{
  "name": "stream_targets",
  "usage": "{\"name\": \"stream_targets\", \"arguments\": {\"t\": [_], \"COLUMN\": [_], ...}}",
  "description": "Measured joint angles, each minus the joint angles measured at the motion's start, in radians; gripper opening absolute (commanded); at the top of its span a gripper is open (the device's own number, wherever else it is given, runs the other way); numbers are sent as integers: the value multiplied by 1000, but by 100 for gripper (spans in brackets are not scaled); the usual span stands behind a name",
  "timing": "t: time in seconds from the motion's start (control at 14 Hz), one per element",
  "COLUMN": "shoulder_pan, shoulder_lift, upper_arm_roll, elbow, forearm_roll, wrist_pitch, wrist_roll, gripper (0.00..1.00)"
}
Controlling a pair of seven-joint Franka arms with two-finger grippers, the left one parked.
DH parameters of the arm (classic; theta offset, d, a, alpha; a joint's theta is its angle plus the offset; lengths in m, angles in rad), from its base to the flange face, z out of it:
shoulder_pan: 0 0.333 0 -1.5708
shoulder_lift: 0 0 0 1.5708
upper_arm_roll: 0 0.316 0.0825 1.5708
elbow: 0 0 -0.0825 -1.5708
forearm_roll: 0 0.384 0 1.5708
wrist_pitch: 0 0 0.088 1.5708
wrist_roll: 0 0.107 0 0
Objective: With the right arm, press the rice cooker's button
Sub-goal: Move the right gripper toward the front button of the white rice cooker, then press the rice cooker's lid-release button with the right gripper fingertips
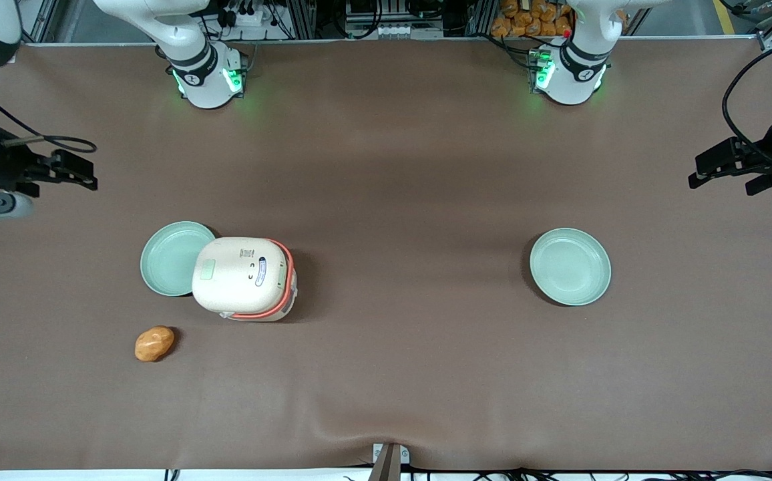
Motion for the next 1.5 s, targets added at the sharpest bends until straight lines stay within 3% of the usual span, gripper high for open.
{"name": "stream_targets", "arguments": {"t": [0.29,0.36,0.57,0.64,0.79,1.07,1.5], "shoulder_pan": [32,40,60,65,76,93,99], "shoulder_lift": [68,88,143,160,195,263,324], "upper_arm_roll": [22,25,28,29,30,31,31], "elbow": [-10,-10,-11,-11,-13,-15,-17], "forearm_roll": [0,0,0,0,8,119,139], "wrist_pitch": [120,151,209,213,224,290,296], "wrist_roll": [0,2,5,11,53,112,122], "gripper": [100,86,13,5,0,0,0]}}
